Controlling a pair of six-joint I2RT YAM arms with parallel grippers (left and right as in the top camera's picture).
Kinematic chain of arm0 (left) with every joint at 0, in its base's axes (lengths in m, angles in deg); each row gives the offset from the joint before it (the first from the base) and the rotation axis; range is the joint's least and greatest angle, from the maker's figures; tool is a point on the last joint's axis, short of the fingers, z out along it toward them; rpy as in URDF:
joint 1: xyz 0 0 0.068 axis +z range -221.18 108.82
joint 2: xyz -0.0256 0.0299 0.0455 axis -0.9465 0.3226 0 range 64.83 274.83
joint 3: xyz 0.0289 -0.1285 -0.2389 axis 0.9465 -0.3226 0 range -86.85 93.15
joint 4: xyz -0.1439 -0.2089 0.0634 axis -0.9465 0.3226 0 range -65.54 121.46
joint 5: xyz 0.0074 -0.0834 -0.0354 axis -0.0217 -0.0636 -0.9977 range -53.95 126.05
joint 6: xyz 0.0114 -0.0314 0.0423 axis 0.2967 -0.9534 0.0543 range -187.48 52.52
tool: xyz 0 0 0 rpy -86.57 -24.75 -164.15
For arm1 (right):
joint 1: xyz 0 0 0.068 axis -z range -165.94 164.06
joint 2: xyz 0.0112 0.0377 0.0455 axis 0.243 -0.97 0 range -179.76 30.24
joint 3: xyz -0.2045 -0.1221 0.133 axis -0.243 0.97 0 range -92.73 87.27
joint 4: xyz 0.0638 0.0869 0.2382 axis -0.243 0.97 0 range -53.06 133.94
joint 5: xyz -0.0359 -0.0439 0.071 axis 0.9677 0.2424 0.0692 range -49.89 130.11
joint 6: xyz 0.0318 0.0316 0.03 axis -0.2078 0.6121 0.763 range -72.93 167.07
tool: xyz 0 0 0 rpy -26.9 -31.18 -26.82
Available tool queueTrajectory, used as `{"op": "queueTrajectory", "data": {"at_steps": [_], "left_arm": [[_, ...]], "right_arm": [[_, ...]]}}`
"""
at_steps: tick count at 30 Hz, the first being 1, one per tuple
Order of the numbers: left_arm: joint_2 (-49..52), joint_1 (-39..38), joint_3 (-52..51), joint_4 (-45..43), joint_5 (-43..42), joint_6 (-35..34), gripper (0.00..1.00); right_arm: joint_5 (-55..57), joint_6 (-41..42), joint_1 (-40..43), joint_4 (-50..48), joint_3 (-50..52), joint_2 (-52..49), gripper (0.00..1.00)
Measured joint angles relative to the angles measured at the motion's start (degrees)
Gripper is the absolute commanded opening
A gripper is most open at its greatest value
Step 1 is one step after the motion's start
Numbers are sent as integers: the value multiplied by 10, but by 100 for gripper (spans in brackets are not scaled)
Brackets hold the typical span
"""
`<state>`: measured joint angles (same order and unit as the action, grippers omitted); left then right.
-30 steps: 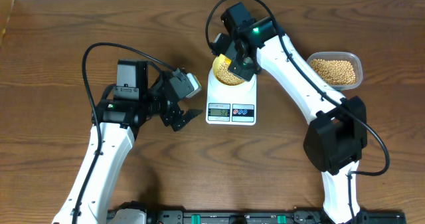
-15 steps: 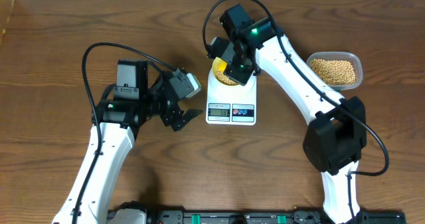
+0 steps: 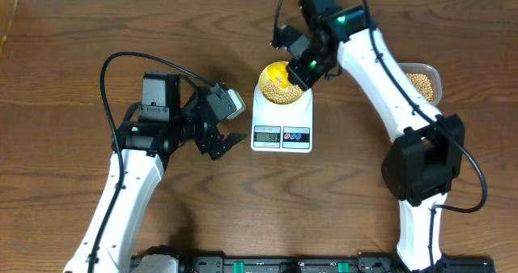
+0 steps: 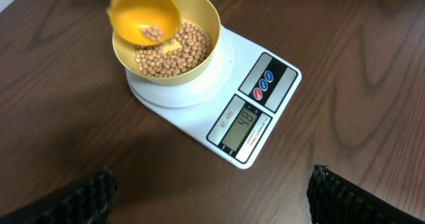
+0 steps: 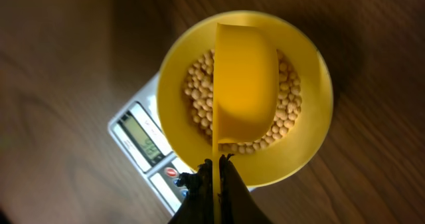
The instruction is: Scoop item into bowl and weigh 50g on scale
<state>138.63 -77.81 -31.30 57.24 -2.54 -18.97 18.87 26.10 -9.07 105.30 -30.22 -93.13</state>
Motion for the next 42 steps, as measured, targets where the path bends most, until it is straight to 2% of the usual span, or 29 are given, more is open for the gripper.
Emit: {"op": "queueTrajectory", "data": {"at_steps": [10,32,42], "left_arm": [[0,0,0,0,0,0,93],[0,0,0,0,0,0,93],[0,0,0,0,0,0,93]], "right_arm": [[-73,6,31,16,-14,0,1],[-100,9,55,45,-14,15,1],[-183,19,82,48,-14,15,1]]}}
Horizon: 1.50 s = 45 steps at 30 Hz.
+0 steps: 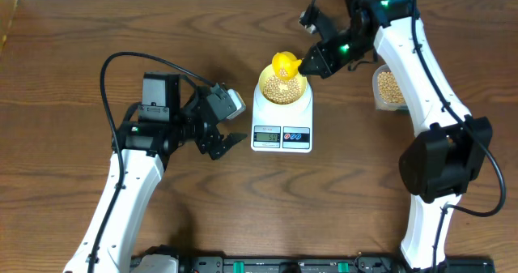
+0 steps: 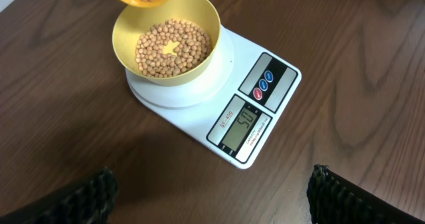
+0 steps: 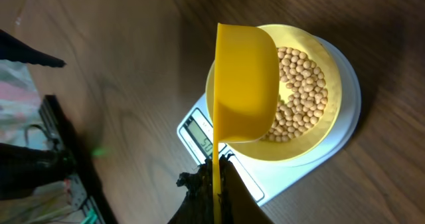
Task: Scoop item into bowl and weigh 50g on scale
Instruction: 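Lift the scoop out of the bowl and carry it right to the tub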
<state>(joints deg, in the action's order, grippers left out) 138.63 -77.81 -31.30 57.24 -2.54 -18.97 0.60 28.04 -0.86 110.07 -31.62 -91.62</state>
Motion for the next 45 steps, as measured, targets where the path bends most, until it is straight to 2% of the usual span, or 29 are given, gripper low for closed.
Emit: {"op": "queueTrajectory", "data": {"at_steps": [11,21,39,45], "left_arm": [[0,0,0,0,0,0,93],[0,0,0,0,0,0,93],[0,0,0,0,0,0,93],[0,0,0,0,0,0,93]], "right_arm": [[-83,8,9,-1,0,0,1],[-161,39,68,-1,0,0,1],[-177,50,181,14,0,0,1],[-170,49,223,68,-1,0,1]]}}
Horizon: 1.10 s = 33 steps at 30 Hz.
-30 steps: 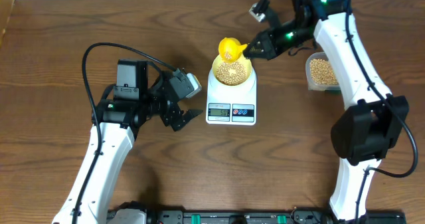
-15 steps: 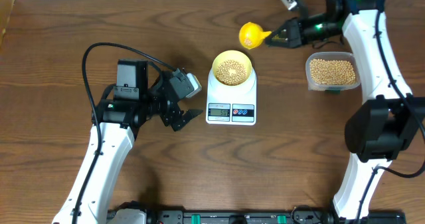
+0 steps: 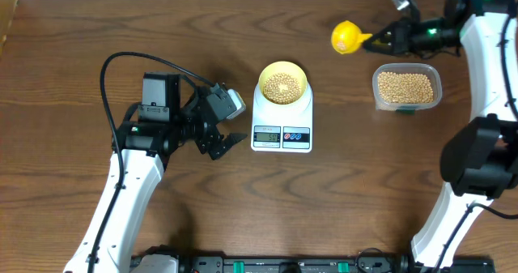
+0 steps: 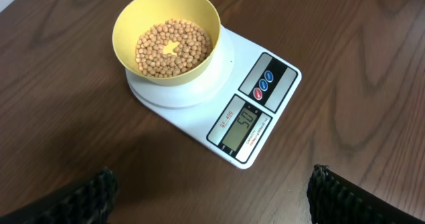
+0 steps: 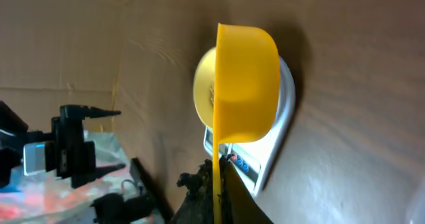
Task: Scoop item into bowl and weigh 50g on scale
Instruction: 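Lift the scoop out of the bowl and carry it right to the tub, then lower the yellow scoop into the soybean tub with the right gripper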
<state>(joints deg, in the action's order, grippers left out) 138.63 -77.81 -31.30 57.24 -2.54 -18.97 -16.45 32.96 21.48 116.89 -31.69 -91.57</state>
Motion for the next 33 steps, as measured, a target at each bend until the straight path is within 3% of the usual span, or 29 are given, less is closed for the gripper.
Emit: {"op": "queueTrajectory", "data": {"at_steps": [8,21,33], "left_arm": [[0,0,0,0,0,0,93],[0,0,0,0,0,0,93],[0,0,0,0,0,0,93]], "right_arm": [[90,-15,40,90,0,14,1],[291,34,48,90,-2,45,1],[549,79,-47,63,-2,45,1]]}}
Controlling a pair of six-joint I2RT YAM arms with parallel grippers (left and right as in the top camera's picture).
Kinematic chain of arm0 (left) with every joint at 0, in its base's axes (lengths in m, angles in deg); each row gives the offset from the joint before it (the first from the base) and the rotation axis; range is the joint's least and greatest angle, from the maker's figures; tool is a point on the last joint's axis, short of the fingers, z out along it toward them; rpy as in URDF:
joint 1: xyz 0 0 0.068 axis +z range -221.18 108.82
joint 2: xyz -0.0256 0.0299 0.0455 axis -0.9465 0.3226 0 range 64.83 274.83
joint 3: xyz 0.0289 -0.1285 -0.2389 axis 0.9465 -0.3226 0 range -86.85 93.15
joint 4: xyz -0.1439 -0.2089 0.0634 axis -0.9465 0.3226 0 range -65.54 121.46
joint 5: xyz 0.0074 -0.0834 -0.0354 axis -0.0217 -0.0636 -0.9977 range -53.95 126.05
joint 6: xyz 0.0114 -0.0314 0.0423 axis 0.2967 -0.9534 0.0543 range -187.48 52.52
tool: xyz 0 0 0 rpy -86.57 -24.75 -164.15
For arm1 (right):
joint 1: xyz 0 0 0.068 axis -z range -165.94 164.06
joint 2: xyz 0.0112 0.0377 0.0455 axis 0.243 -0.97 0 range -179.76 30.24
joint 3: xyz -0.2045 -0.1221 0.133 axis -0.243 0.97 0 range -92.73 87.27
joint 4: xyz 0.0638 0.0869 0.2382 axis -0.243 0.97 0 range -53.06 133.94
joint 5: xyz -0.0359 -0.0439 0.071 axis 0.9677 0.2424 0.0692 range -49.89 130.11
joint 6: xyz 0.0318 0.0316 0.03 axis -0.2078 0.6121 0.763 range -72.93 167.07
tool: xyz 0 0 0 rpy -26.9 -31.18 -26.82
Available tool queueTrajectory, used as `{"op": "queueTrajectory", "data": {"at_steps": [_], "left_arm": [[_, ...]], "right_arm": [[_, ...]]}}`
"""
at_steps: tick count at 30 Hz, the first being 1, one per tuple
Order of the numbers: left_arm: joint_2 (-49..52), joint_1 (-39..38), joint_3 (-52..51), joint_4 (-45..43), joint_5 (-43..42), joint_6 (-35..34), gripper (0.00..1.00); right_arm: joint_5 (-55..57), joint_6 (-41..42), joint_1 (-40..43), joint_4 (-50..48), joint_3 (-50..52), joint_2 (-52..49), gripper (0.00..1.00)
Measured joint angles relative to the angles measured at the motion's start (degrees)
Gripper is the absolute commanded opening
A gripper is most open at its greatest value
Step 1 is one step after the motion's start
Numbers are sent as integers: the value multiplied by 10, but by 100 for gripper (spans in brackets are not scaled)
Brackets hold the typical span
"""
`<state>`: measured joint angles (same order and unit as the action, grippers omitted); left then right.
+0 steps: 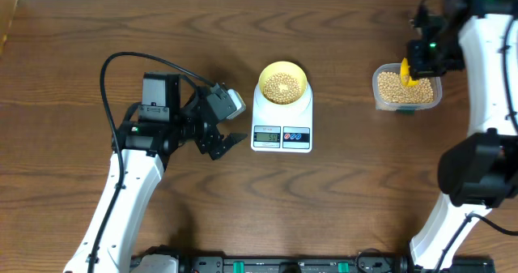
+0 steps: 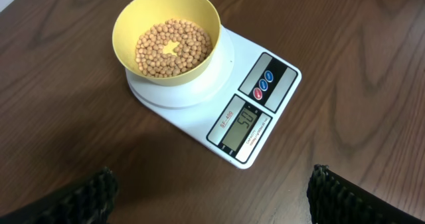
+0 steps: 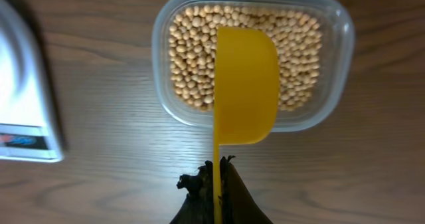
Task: Scoop item into bowl and weigh 50g on scale
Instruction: 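Lower the yellow scoop into the soybean tub with the right gripper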
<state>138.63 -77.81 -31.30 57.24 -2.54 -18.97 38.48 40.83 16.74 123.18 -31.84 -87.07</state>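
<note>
A yellow bowl point(image 2: 166, 34) of small tan beans sits on the white scale point(image 2: 219, 94), whose display point(image 2: 244, 122) reads 50. My right gripper point(image 3: 217, 174) is shut on the handle of the yellow scoop point(image 3: 244, 84), which hangs over the clear tub of beans point(image 3: 192, 58); in the overhead view the scoop point(image 1: 406, 71) is over the tub point(image 1: 407, 87) at the right. My left gripper point(image 1: 229, 140) is open, hovering left of the scale point(image 1: 282, 119), its fingertips point(image 2: 99, 187) apart with nothing between them.
The brown wooden table point(image 1: 73, 30) carries only the scale and the tub. The left arm's black cable point(image 1: 121, 58) loops over the table at the left. A dark rail point(image 1: 267, 265) runs along the front edge.
My right gripper has carried the scoop from the air left of the tub, at the table's back, to directly above the tub. The left arm, bowl and scale reading are unchanged.
The scoop was tipped over the bowl with the scale at 46. Then it hung at the bowl's back rim holding a few beans, the scale at 50. Then it was away to the right, and now over the tub. The left gripper stayed open.
</note>
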Motion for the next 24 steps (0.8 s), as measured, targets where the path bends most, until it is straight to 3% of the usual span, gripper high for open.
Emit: {"op": "queueTrajectory", "data": {"at_steps": [9,15,20,24], "left_arm": [[0,0,0,0,0,0,93],[0,0,0,0,0,0,93],[0,0,0,0,0,0,93],[0,0,0,0,0,0,93]], "right_arm": [[225,1,-99,0,0,0,1],[311,2,-121,3,1,0,1],[306,18,-122,5,3,0,1],[191,34,-100,8,3,0,1]]}}
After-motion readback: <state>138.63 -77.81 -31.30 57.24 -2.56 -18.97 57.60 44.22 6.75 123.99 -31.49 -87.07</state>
